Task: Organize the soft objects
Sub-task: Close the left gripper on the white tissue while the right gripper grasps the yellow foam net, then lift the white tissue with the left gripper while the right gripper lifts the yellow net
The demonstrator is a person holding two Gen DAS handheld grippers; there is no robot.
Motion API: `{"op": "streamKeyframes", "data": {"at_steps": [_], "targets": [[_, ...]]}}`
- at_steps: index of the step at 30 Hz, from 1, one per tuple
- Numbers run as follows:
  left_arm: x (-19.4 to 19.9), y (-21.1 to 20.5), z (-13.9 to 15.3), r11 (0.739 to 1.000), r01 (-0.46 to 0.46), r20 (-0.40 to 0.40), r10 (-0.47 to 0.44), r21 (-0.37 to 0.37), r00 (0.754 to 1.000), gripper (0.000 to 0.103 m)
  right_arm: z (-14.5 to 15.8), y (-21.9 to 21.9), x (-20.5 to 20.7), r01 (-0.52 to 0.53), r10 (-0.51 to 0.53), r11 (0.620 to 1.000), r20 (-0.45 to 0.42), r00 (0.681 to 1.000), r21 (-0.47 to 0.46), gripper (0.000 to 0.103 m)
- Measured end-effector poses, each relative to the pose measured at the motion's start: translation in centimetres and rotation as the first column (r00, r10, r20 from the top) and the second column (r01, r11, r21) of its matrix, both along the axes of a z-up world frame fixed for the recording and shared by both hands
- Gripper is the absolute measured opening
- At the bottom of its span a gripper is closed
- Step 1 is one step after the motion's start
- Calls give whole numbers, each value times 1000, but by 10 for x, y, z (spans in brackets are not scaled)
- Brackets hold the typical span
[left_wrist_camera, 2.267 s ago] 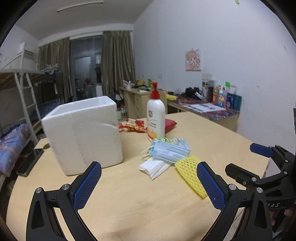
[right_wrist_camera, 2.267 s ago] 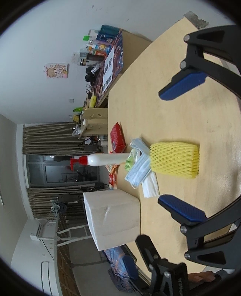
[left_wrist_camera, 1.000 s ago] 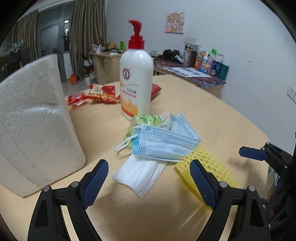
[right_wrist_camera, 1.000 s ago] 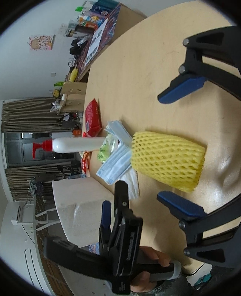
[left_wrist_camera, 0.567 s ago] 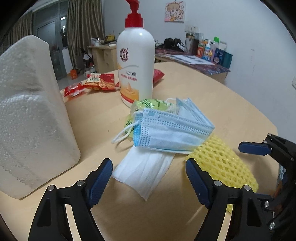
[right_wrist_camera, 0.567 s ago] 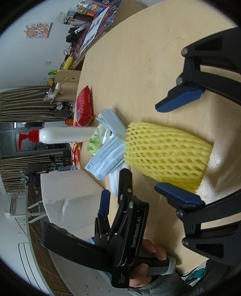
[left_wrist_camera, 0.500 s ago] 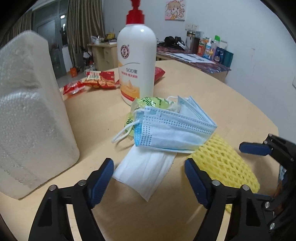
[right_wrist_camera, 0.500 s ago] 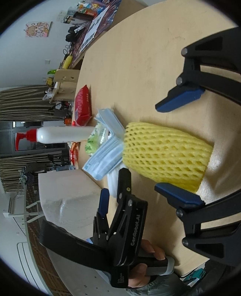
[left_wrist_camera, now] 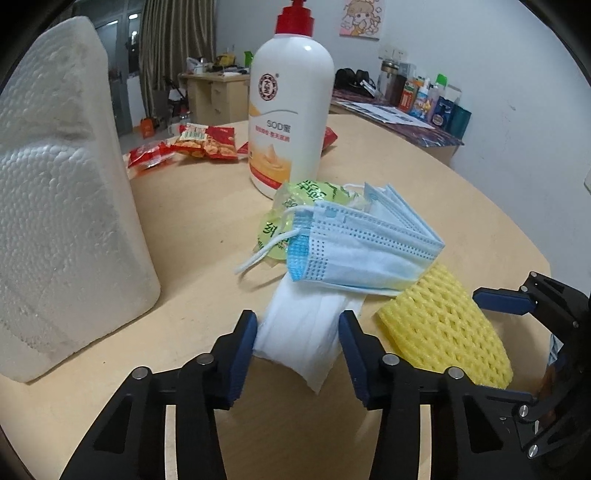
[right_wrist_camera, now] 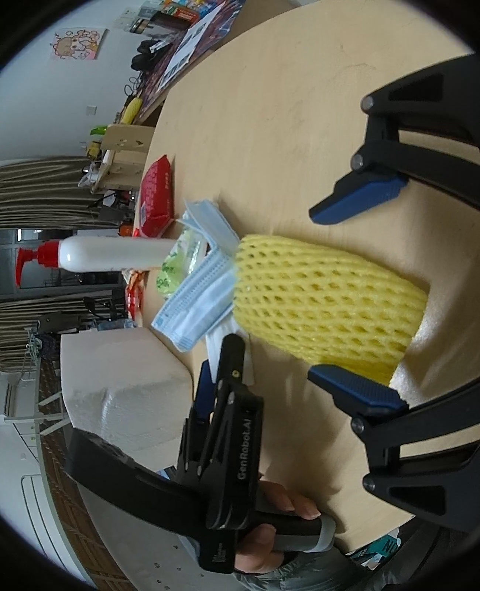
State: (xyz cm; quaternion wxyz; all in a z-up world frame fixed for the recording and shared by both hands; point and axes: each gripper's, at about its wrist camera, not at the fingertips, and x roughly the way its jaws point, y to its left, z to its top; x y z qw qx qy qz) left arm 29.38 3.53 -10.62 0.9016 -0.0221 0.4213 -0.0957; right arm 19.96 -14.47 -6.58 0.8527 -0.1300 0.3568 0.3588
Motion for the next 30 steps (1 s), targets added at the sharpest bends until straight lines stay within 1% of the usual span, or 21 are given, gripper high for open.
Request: {"op": "streamKeyframes", "data": {"at_steps": [5, 7, 8, 10, 11, 12, 14, 15, 16, 17, 19, 20, 22, 24, 27, 30], "targets": [[-3, -2, 0, 1000, 0, 0, 0, 13, 1000, 46, 0, -1, 0, 17, -17, 1000, 15, 1000, -19, 82], [-4, -4, 0, 1000, 5, 1, -5, 27, 1000, 46, -1, -1, 0, 16, -16, 1000, 8, 1000, -21, 75], [-5, -5, 0, 999, 10, 1, -10, 30, 1000, 46, -2, 0, 0, 6, -6, 1000, -9, 1000, -18, 64], [-5, -6, 0, 999, 14, 1, -14, 34, 1000, 44, -3, -1, 2, -6, 6, 1000, -39, 999, 3, 60], [-5, -7, 0, 999, 16, 1, -16, 37, 1000, 39, -3, -1, 1, -8, 8, 1000, -42, 999, 3, 59], [-5, -8, 0, 999, 18, 1, -18, 39, 1000, 36, -2, -1, 1, -7, 8, 1000, -41, 999, 3, 59], [-6, -9, 0, 999, 21, 2, -22, 49, 1000, 24, -1, -1, 0, 1, -1, 1000, -38, 999, -3, 59], [-7, -11, 0, 998, 26, 3, -26, 55, 1000, 21, -1, 0, -1, 1, -1, 1000, -35, 999, -6, 55], [-7, -12, 0, 998, 30, 4, -30, 63, 1000, 18, -1, 0, -3, -6, 6, 1000, -34, 999, -4, 48], [-8, -13, 0, 997, 34, 4, -35, 70, 999, 15, 0, 0, -4, -11, 11, 1000, -35, 999, 3, 45], [-10, -15, 0, 996, 47, 4, -48, 71, 999, 10, 0, 1, -7, -19, 19, 1000, -27, 999, 0, 37], [-11, -16, 0, 997, 55, 1, -55, 61, 998, 10, 1, 1, -9, -21, 21, 1000, -22, 1000, 2, 34], [-12, -16, 1, 997, 62, 0, -62, 37, 998, 9, 1, 1, -10, -29, 29, 1000, -17, 999, 11, 25], [-16, -16, 5, 998, 64, 16, -64, 28, 998, 8, 0, 0, -10, -25, 25, 999, -21, 999, 27, 18], [-21, -17, 10, 997, 67, 44, -68, 29, 997, 8, 0, -3, -8, -10, 12, 998, -40, 999, 54, 14], [-27, -19, 17, 997, 70, 74, -73, 34, 995, 8, -1, -3, -8, -5, 8, 998, -53, 999, 65, 14]]}}
